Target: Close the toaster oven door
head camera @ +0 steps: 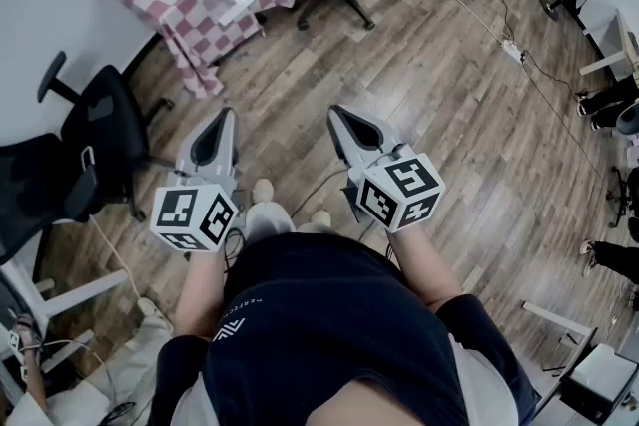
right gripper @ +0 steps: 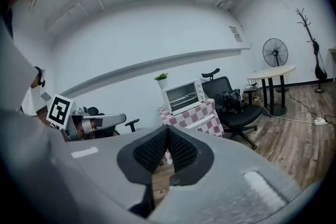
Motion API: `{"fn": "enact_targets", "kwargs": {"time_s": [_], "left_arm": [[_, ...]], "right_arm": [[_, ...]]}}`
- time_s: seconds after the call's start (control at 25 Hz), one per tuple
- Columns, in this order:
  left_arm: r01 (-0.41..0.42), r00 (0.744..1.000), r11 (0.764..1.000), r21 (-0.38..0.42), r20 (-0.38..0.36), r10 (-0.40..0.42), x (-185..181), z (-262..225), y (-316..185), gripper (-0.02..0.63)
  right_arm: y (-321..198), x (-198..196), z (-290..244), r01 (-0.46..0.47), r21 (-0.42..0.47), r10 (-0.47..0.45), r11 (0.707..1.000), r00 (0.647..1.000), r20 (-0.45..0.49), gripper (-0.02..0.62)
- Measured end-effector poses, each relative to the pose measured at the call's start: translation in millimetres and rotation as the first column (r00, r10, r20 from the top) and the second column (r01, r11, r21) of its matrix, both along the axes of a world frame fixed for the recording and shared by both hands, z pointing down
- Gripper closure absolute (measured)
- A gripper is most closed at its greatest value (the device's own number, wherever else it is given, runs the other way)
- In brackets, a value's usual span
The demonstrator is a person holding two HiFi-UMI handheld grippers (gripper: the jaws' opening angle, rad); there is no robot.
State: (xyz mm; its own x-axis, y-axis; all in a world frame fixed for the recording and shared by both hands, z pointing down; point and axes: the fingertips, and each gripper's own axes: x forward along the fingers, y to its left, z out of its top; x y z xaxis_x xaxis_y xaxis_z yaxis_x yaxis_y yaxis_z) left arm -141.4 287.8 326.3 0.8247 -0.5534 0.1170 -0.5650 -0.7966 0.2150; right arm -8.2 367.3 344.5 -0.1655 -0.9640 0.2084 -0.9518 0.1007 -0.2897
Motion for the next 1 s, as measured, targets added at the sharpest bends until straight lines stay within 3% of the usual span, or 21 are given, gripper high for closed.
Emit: {"fn": "enact_targets", "kwargs": {"time_s": [0.36, 0.6, 1.0], "left_arm": [[-0.047, 0.999, 0.999, -0.017, 0.026, 0.048, 14, 16, 45, 0.590], [-0.012, 0.997, 1.000, -0.015, 0.076, 0.013, -4, 27, 54, 0.589], [0.061, 0.994, 0.998, -0.019, 0.092, -0.059, -20, 46, 8, 0.589]], "right_arm": [[34, 6, 17, 0.061, -0.036, -0.059, 0.997, 0.998, 0.037, 0.594], [35, 2, 31, 0.069, -0.059, -0.067, 0.996, 0.997, 0.028, 0.594], [1, -22, 51, 0.167, -0.130, -0.166, 0.977, 0.986, 0.022, 0.594]]}}
